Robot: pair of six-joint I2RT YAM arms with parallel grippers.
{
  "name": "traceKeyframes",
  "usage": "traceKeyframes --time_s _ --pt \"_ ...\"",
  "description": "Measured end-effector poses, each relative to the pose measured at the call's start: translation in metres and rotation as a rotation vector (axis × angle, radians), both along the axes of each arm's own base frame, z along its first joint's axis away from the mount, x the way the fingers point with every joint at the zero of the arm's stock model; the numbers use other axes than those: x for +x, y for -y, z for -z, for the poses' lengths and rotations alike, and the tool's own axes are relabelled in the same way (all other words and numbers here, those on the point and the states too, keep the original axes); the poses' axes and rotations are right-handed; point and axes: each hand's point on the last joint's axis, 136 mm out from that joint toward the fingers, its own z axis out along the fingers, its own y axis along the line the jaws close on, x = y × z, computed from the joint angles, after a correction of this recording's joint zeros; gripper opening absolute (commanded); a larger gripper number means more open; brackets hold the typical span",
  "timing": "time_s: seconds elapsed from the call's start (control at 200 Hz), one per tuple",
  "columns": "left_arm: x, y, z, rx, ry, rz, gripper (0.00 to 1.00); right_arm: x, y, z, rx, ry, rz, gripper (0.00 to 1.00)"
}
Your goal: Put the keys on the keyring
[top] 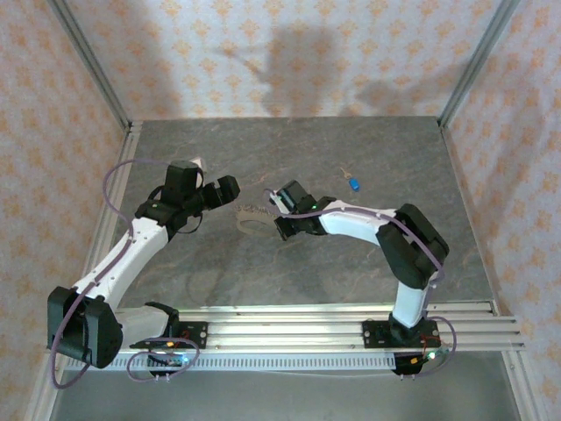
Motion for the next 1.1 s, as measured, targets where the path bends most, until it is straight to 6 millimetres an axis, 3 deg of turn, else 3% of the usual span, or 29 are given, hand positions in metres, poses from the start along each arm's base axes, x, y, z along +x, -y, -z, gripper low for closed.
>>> traceKeyframes --time_s 0.21,0.28,0.35,0.49,0.756,1.101 --pt "0.004 -0.001 -0.010 0.002 0.023 -0.008 0.95 0.015 0.007 -0.047 0.115 0.035 0.018 0.00" --pt "0.005 0.000 -0.011 0.000 0.026 -0.006 0.95 0.019 0.009 -0.052 0.135 0.034 0.025 0.24" --pt "0.005 0.000 -0.010 -0.002 0.021 -0.003 0.95 0.016 0.007 -0.051 0.145 0.020 0.019 0.32" --pt "0.006 0.003 -0.004 -0.005 0.002 0.005 0.95 0.012 0.002 -0.038 0.148 -0.024 0.015 0.35" --pt "0.006 0.004 -0.003 -0.011 -0.002 0.013 0.95 0.003 0.001 0.014 0.070 -0.127 0.023 0.30" --pt "0.007 0.006 -0.001 -0.016 -0.007 0.021 0.95 -0.001 -0.002 0.025 0.043 -0.139 0.037 0.29"
